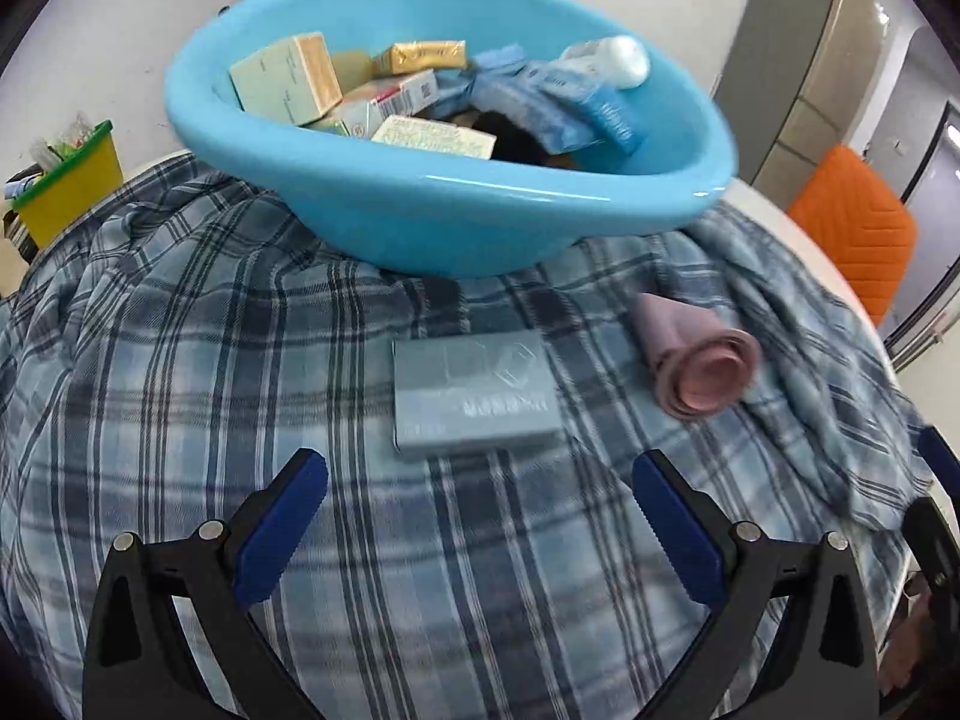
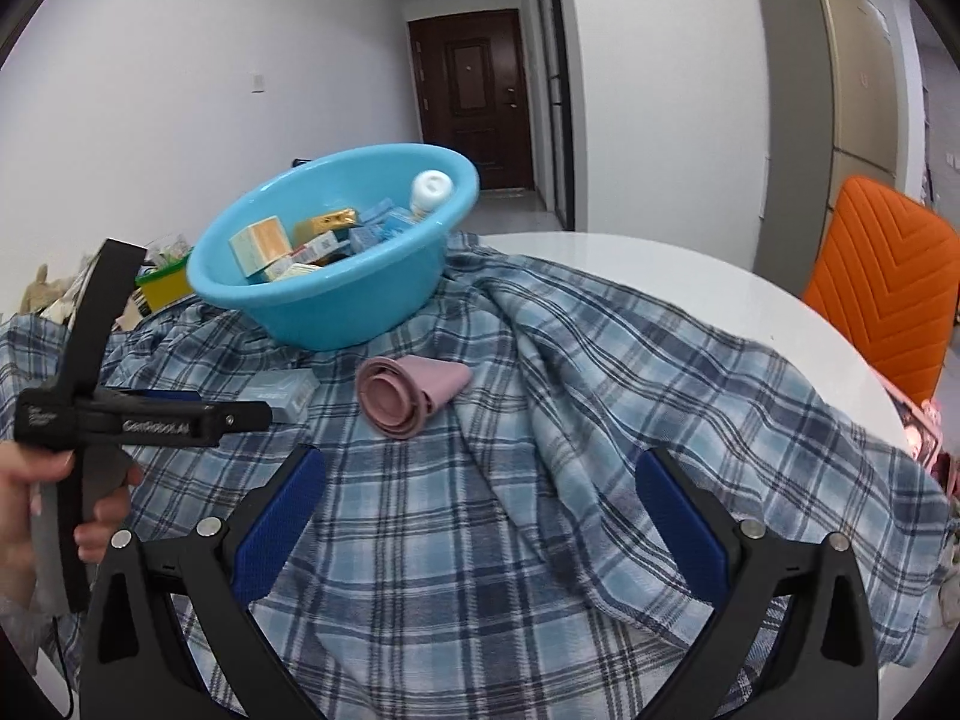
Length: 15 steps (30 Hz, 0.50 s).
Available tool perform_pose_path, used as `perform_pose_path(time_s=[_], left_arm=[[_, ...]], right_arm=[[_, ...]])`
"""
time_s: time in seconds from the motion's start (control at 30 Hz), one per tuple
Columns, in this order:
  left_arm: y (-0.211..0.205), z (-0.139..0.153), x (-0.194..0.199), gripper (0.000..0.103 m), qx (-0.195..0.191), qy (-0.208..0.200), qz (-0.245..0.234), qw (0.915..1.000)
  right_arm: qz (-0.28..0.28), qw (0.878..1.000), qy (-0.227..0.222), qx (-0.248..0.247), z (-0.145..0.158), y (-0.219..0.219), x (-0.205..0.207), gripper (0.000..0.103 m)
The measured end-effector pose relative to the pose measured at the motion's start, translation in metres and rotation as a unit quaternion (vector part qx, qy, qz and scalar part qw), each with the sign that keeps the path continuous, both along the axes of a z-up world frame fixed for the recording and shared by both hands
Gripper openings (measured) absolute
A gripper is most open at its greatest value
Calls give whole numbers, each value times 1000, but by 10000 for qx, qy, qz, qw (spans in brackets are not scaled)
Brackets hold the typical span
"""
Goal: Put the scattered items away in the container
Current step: 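Grasp the grey card box with the left gripper while the right grasps the pink roll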
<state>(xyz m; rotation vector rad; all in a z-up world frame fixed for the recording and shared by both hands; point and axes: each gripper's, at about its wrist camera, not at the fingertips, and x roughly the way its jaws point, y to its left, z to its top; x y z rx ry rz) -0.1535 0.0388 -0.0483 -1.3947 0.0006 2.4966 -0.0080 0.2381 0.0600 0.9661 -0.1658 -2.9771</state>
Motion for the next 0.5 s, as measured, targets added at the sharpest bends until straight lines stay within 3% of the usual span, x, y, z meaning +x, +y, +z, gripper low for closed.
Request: perform_pose_path(time_s=[0.17,0.5], left_arm=[[5,-8,-19,103,-122,-223,22,9997],[10,-17,-33,103,-154,-434,-2,9989]], right_arm=[[-239,9992,-335,6,-11,8,-18,103],[357,9971,-594,318,-21,-26,-69,102]])
